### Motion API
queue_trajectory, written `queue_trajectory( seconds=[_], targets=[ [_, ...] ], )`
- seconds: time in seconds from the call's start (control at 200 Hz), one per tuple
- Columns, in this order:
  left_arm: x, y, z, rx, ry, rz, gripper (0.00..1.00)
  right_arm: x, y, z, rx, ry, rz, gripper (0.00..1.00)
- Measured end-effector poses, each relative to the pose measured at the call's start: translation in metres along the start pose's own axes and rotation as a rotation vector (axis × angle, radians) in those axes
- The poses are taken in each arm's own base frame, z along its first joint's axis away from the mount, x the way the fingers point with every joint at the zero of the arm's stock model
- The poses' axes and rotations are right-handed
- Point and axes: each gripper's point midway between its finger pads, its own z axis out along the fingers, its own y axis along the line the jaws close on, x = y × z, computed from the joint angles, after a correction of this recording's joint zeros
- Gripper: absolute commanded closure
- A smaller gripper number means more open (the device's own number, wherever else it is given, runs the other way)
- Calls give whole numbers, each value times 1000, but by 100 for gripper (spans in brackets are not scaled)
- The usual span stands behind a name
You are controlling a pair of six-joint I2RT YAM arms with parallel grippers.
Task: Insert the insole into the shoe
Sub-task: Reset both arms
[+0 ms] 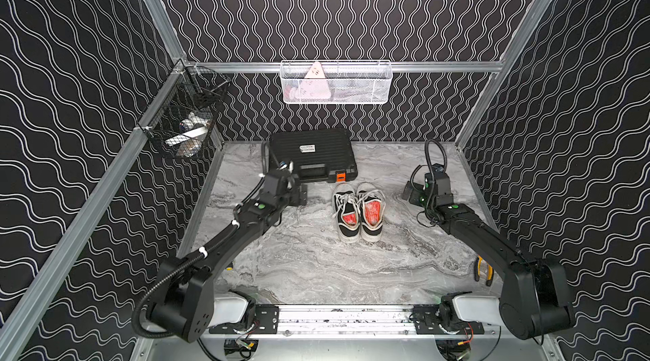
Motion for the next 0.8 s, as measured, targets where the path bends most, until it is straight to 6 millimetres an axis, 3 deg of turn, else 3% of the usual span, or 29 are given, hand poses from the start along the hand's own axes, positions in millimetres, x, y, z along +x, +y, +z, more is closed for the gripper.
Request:
queue_trajectory(
  seconds=[0.075, 0.11, 0.21, 0.315, 0.455, 0.535, 0.675, 0.801],
  targets=[
    [24, 55, 11, -151, 14, -42, 1, -5, -8, 8, 49, -45, 18, 0],
    [36, 71, 13, -199, 15, -47, 1, -5, -12, 10, 65, -62, 23, 0],
    [66, 92, 24, -226, 30, -64, 1, -4, -27, 17, 124, -104, 29, 0],
    [80, 111, 38, -238, 3, -112, 0, 3, -49, 23, 176, -137, 32, 0],
    [81, 101, 56, -138, -52, -135, 0, 18, -73, 28, 222, -160, 1, 0],
    [69, 90, 61, -62, -110, -123, 0, 16, -81, 29, 203, -187, -5, 0],
    [61, 59, 63, 73, -156, -54, 0, 27, -83, 34, 155, -191, -45, 0],
    [72, 55, 57, 72, -208, -28, 0, 44, -86, 40, 126, -168, -53, 0]
  ],
)
